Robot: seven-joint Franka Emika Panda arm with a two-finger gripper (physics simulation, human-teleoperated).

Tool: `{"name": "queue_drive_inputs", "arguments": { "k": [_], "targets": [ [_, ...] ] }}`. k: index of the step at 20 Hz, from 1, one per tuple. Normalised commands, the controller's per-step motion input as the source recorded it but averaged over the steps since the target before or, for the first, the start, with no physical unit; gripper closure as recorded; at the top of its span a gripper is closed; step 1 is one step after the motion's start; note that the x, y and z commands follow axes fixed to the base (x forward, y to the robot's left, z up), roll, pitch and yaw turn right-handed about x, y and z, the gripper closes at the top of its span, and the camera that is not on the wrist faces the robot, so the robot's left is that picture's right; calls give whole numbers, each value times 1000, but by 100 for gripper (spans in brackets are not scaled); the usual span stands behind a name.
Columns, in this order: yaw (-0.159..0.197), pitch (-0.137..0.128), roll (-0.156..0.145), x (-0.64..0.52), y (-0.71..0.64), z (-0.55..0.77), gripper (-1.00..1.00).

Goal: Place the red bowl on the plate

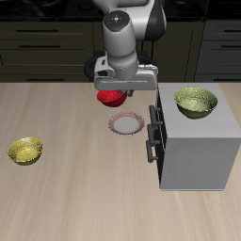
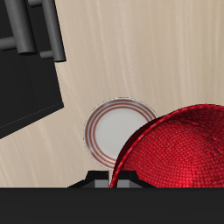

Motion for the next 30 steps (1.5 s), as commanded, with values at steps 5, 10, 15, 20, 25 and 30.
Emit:
{"name": "queue_drive_inputs", "arguments": {
  "k": [5,10,15,20,25,30],
  "targets": [
    [23,-15,42,51,107,-6,100],
    [1,28,25,241,53,-194,100],
    [-17,77,-18,287,-99,-353,100],
    [20,27,-23,99,15,-257,100],
    [44,-39,-14,-203,161,-229,100],
    [-12,-63,6,-352,217,-80,100]
  ]
}}
